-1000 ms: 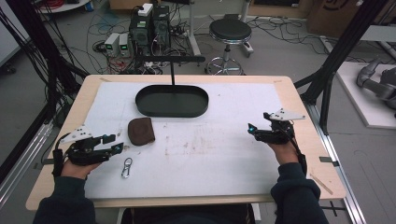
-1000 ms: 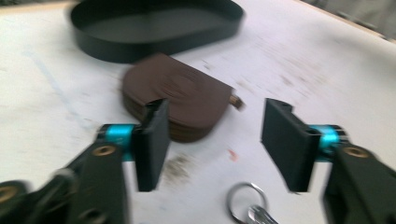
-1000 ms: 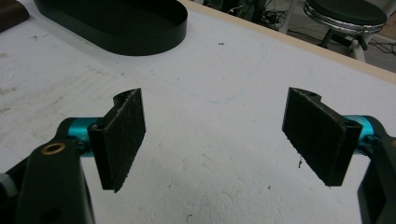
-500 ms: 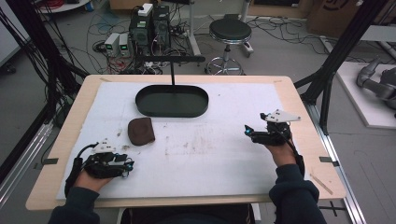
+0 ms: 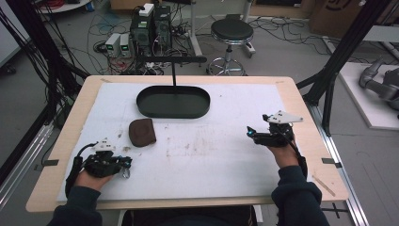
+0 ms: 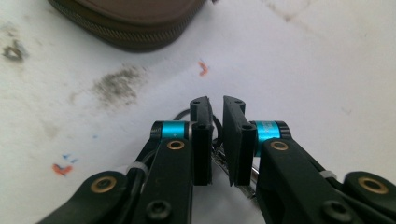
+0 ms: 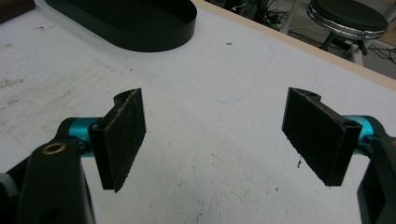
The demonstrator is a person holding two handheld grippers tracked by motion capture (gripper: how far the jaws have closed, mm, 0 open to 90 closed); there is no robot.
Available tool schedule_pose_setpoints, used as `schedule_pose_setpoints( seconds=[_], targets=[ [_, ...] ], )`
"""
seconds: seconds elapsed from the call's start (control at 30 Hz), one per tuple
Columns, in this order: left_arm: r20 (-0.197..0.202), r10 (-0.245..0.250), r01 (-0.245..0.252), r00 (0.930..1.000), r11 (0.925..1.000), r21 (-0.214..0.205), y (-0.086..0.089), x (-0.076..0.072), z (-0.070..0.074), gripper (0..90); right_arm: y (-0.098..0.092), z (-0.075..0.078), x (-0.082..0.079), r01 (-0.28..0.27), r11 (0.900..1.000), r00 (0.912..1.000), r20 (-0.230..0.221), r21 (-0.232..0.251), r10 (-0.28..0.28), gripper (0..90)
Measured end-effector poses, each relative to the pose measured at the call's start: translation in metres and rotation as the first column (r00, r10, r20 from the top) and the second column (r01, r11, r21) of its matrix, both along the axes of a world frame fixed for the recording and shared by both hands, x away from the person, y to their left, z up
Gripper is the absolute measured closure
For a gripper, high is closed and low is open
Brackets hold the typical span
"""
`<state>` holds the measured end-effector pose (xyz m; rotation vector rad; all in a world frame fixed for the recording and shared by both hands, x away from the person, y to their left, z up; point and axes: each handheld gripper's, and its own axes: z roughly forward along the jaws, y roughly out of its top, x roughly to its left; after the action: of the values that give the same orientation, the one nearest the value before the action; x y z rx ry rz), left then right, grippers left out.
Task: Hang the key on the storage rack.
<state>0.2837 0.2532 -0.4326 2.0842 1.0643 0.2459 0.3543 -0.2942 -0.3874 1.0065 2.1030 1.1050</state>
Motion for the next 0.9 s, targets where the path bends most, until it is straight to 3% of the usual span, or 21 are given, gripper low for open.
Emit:
schedule_pose_setpoints(
  seconds=[0.17, 0.3, 0.43, 0.53, 0.63, 0.67, 0.9],
  targets=[
    [-0.003, -0.009, 0.009, 1.0000, 1.0000, -0.003, -0.001, 0.004, -0.001, 83.2, 0.000, 0.000, -0.001, 0.002, 1.0000, 1.0000, -0.001, 0.001, -0.002, 21.9],
    [0.023, -0.065, 0.067, 0.9976, 0.9940, -0.087, -0.002, 0.009, 0.002, 86.4, 0.001, 0.000, -0.001, -0.001, 1.0000, 1.0000, -0.002, -0.004, 0.001, 21.9],
    [0.009, -0.091, 0.091, 0.9958, 0.9865, -0.136, 0.001, 0.011, -0.001, 86.5, 0.002, -0.001, -0.001, -0.002, 1.0000, 1.0000, -0.004, -0.005, 0.002, 21.9],
    [0.031, -0.039, 0.042, 0.9988, 0.9932, -0.109, 0.006, 0.009, 0.002, 86.4, 0.001, -0.001, -0.001, -0.003, 1.0000, 1.0000, -0.003, -0.005, 0.003, 21.9],
    [0.026, 0.004, -0.003, 0.9997, 0.9978, -0.066, 0.009, 0.010, -0.002, 82.7, 0.000, -0.001, -0.001, 0.002, 1.0000, 1.0000, -0.004, -0.003, -0.002, 21.9],
    [0.015, 0.009, -0.008, 0.9998, 0.9984, -0.057, 0.009, 0.010, -0.003, 79.4, 0.000, -0.001, -0.001, 0.001, 1.0000, 1.0000, -0.003, -0.003, -0.001, 22.0],
    [0.008, -0.014, 0.014, 0.9999, 0.9980, -0.061, 0.010, 0.009, -0.002, 80.0, 0.001, -0.001, 0.000, -0.003, 1.0000, 1.0000, -0.005, -0.005, 0.003, 22.0]
  ],
)
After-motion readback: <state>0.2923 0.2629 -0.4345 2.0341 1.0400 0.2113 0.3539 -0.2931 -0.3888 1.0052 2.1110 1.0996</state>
